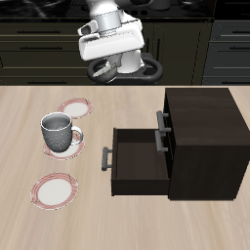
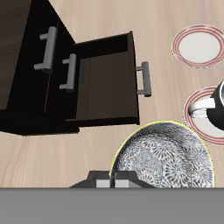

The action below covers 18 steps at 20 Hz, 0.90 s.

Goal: Place the bowl on the nearest plate relative to the robot

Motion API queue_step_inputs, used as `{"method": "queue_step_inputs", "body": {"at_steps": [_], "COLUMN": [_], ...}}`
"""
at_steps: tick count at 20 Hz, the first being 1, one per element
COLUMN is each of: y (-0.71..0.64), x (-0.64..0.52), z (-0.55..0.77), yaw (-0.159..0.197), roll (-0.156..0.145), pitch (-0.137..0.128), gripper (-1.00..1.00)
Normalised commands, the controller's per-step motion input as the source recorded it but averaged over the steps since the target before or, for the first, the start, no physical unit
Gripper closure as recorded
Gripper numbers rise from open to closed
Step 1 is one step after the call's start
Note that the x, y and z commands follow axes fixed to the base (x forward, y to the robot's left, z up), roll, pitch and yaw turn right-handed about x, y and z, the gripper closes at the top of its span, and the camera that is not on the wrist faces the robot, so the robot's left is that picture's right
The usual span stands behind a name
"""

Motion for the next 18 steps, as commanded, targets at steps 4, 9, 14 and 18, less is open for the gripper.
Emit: {"method": "queue_step_inputs", "body": {"at_steps": [4,9,14,18], "y": [-0.23,-0.21,-0.32,-0.19], "x": [-0.23,-0.15,-0.14,-0.15], "z": [-0.09,-0.07,-0.12,-0.07], "yaw": [-0.048,-0.011,-0.032,0.024], "roll": [-0.045,-0.030,-0.027,-0.037], "pitch": [0.010,0.002,0.060,0.002], "gripper": [1.00,1.00,1.00,1.00]}}
